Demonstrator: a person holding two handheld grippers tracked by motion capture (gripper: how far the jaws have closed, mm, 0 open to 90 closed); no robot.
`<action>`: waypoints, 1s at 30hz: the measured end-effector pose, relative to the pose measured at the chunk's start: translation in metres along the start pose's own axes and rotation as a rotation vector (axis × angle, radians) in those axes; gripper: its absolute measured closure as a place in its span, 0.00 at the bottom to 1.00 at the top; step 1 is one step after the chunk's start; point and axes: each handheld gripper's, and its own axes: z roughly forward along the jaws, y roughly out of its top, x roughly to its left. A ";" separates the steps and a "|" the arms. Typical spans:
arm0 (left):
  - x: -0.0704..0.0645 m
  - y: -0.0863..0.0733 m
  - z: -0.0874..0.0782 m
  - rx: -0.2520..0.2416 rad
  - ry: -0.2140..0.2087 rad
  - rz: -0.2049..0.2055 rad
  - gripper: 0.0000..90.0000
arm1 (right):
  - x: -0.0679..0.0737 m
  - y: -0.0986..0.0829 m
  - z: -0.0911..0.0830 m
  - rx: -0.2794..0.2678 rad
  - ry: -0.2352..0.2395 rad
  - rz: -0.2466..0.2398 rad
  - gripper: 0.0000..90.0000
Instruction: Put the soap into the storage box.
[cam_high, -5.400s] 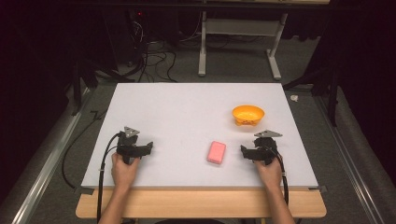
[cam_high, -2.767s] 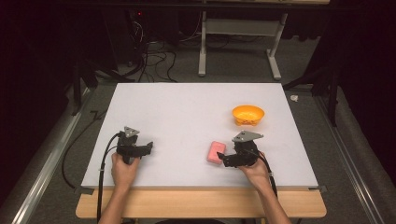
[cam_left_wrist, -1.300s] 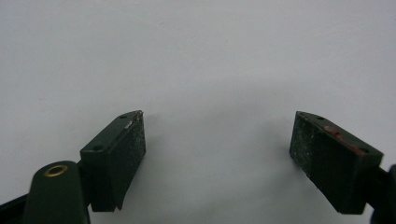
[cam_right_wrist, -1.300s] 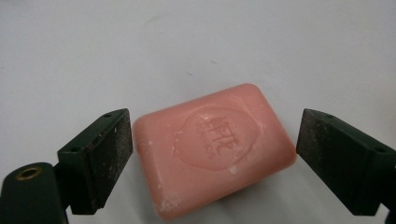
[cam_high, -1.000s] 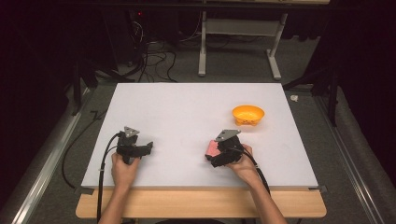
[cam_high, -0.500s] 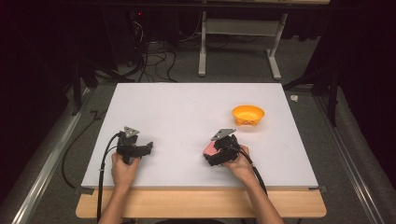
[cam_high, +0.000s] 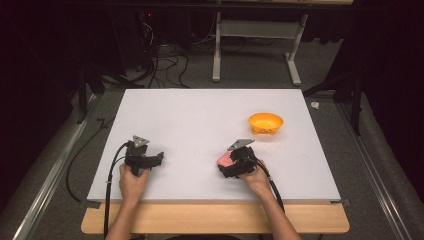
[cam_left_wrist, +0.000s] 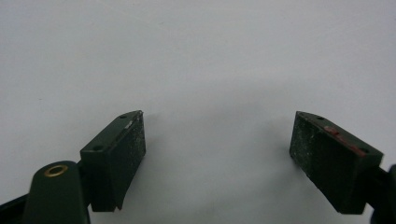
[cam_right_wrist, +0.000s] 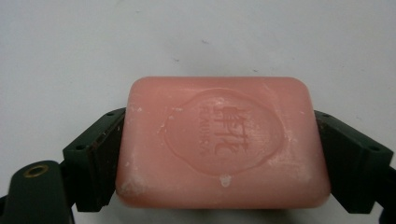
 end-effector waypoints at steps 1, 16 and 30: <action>0.000 0.000 0.000 0.000 0.000 0.000 0.21 | 0.001 0.000 0.000 0.001 -0.003 0.006 0.15; 0.000 0.000 0.000 0.000 0.000 0.000 0.21 | 0.001 0.002 -0.010 -0.017 0.012 0.061 0.15; 0.000 0.000 0.000 0.000 0.000 0.001 0.21 | -0.012 -0.004 -0.030 -0.034 0.018 0.162 0.15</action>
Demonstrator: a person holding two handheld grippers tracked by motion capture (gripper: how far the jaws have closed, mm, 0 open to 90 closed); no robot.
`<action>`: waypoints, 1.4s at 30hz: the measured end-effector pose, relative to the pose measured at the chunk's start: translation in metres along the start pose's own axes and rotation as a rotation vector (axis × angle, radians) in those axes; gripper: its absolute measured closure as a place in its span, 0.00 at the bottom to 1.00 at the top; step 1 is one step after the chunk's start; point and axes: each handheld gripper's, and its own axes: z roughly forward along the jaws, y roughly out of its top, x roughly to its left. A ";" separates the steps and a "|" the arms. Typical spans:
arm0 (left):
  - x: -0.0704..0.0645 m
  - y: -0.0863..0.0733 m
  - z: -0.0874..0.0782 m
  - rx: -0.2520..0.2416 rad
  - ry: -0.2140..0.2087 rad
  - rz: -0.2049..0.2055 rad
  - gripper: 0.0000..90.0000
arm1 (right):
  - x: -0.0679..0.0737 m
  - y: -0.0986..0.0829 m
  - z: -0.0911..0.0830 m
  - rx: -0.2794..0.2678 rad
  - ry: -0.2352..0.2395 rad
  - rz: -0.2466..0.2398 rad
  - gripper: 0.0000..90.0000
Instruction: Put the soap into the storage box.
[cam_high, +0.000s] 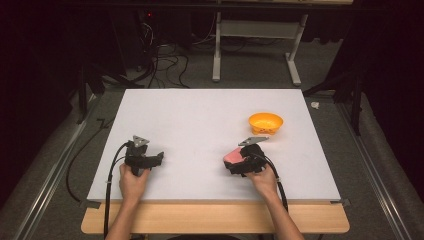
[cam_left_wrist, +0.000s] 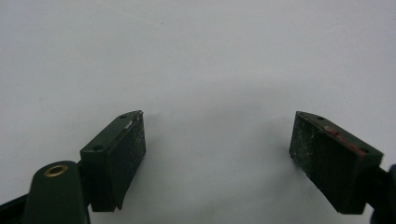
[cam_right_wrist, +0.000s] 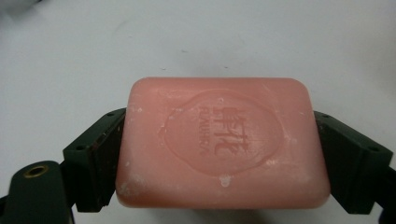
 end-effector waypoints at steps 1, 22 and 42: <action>0.000 0.000 0.000 0.000 0.000 0.000 0.21 | -0.001 0.000 -0.001 -0.003 0.000 0.003 0.15; 0.000 0.000 0.000 0.000 0.000 0.000 0.21 | -0.022 -0.011 -0.023 -0.022 -0.037 0.090 0.15; 0.000 0.000 0.000 0.000 0.000 0.000 0.21 | -0.038 -0.014 -0.042 -0.050 -0.085 0.141 0.15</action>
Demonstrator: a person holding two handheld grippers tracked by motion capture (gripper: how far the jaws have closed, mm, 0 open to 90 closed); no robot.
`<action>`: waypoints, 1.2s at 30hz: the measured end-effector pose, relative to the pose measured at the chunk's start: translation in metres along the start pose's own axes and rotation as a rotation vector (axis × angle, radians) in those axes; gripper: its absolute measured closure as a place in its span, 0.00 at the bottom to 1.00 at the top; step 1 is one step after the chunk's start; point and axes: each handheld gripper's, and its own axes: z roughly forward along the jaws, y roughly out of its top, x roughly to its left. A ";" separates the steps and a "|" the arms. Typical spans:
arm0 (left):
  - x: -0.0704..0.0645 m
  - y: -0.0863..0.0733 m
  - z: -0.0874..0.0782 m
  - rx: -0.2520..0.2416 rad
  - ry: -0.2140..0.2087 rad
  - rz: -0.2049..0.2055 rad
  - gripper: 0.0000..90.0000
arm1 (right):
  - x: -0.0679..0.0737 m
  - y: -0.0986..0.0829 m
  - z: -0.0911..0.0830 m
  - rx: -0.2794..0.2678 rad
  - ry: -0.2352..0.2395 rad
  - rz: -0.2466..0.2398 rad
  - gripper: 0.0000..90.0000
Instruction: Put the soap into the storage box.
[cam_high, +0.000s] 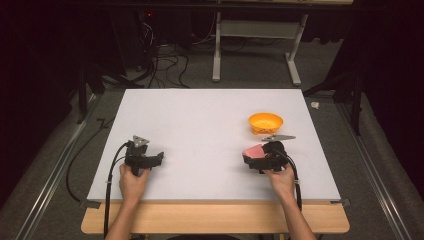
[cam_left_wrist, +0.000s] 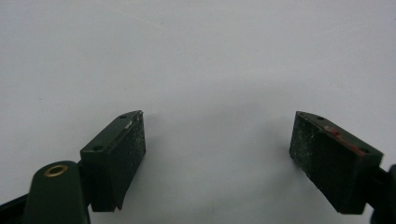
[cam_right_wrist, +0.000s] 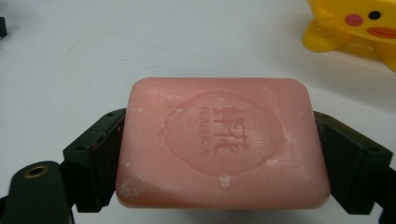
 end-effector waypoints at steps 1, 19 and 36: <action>0.000 0.000 0.000 0.000 0.000 0.000 0.21 | 0.000 0.000 0.000 0.001 -0.003 0.005 0.15; 0.000 0.000 0.000 0.000 0.001 0.001 0.21 | -0.021 -0.001 -0.020 -0.012 -0.046 0.069 0.15; 0.000 0.000 0.000 0.000 0.001 0.001 0.21 | -0.033 0.010 -0.029 -0.030 -0.061 0.119 0.15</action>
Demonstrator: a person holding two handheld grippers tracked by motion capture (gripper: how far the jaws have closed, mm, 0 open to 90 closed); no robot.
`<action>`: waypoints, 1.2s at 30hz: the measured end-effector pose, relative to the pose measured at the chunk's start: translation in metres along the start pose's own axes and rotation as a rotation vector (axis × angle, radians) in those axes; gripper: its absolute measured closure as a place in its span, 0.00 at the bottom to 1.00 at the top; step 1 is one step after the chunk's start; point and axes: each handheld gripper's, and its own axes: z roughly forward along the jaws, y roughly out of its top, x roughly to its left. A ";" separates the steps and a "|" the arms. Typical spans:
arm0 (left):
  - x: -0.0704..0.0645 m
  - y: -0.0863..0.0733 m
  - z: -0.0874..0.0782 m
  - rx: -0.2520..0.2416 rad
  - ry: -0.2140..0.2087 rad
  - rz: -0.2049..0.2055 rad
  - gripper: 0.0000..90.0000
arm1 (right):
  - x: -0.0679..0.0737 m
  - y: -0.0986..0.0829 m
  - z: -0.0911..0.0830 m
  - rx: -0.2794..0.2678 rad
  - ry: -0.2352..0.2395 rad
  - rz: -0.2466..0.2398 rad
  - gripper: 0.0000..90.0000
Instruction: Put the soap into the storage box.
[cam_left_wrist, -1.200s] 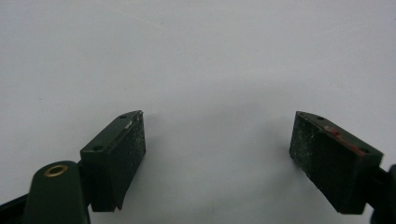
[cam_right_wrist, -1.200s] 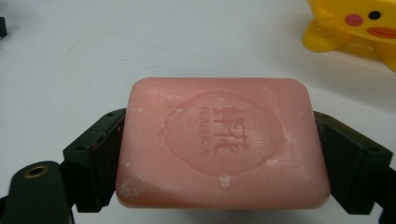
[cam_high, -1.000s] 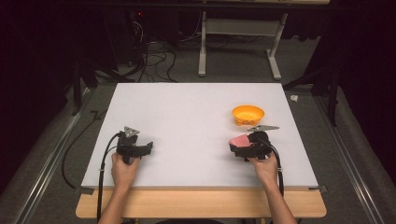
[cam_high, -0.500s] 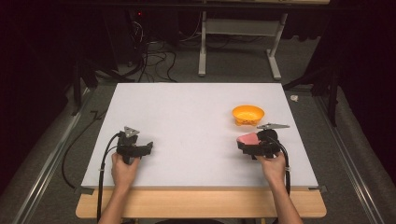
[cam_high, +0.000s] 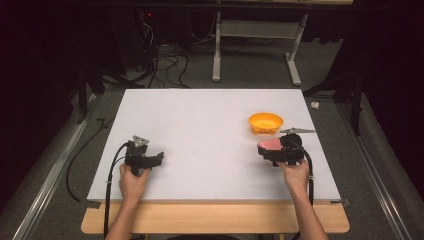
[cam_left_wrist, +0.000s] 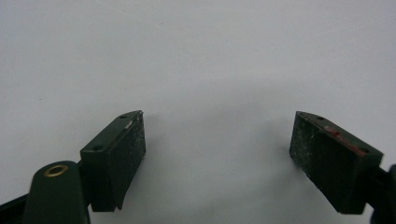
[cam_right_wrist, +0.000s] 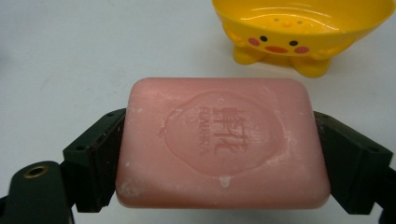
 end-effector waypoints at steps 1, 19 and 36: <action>0.000 0.000 0.000 0.000 -0.001 0.000 0.21 | -0.001 0.001 0.000 -0.006 -0.001 0.002 0.15; 0.000 0.000 0.000 0.000 0.000 -0.001 0.21 | -0.005 0.020 0.005 -0.007 -0.015 0.031 0.15; 0.000 0.000 0.000 0.000 -0.001 -0.001 0.21 | -0.004 0.042 0.012 0.011 -0.055 0.023 0.15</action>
